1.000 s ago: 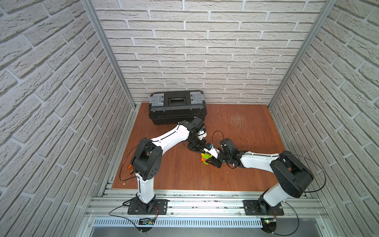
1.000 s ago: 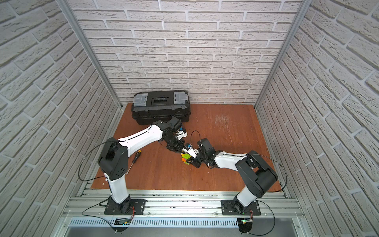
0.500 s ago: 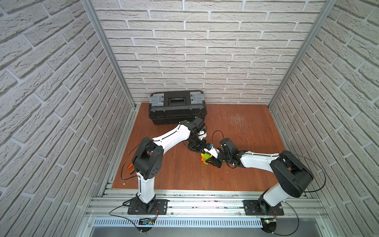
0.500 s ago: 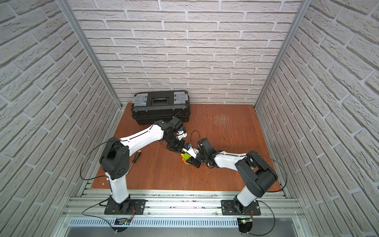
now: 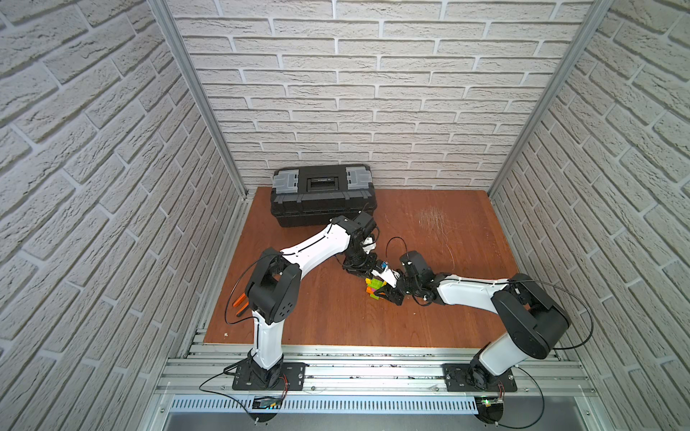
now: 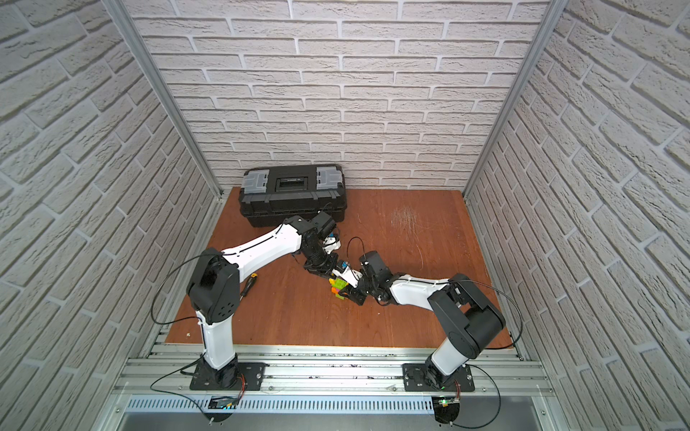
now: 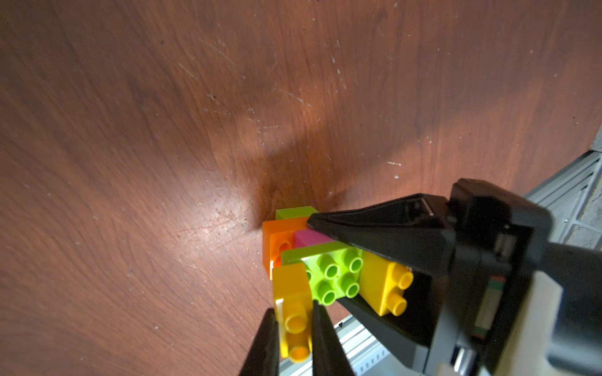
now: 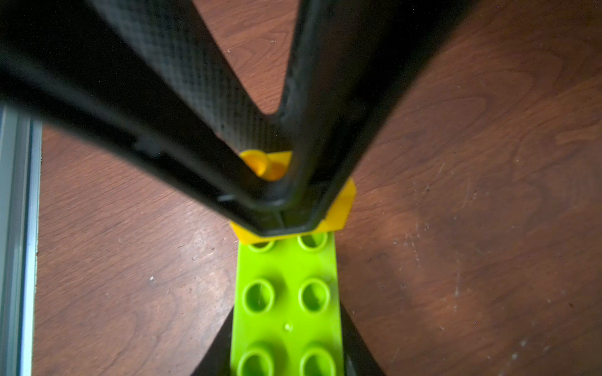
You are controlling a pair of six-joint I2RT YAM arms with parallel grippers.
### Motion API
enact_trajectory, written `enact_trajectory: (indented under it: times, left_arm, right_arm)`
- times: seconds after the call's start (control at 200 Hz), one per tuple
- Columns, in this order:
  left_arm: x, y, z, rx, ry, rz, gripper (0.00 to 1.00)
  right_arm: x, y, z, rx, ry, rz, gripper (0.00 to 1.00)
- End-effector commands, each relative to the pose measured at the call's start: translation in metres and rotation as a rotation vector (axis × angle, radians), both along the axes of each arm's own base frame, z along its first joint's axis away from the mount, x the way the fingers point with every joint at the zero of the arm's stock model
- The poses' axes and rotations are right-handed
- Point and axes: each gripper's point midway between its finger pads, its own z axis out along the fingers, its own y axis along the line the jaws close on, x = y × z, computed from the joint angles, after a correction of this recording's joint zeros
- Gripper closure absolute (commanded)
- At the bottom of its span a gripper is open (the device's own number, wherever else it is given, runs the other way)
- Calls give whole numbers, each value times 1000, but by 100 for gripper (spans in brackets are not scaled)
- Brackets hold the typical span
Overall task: Assemble a carrot with lego
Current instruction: Assemble the lego brick with the lego brick.
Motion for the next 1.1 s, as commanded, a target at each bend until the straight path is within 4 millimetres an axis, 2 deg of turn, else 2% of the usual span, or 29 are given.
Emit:
enact_trajectory:
  times: [0.0,0.445,0.685,0.945,1.095]
  left_arm:
    - [-29,-65,14,-180,5,-144,100]
    - [-38,-86,29,-277,-3,-123,100]
    - [-42,-86,35,-325,-12,-126,100]
    - [-51,-75,32,-346,-9,-120,100]
    - [-54,-72,32,-356,-15,-116,100]
  right_arm:
    - [-14,4,-20,-63,45,48,96]
    - [-15,5,-20,-67,48,56,96]
    - [-15,5,-19,-68,45,62,96]
    - [-15,6,-19,-75,41,65,87]
    - [-17,7,-19,-78,33,69,74]
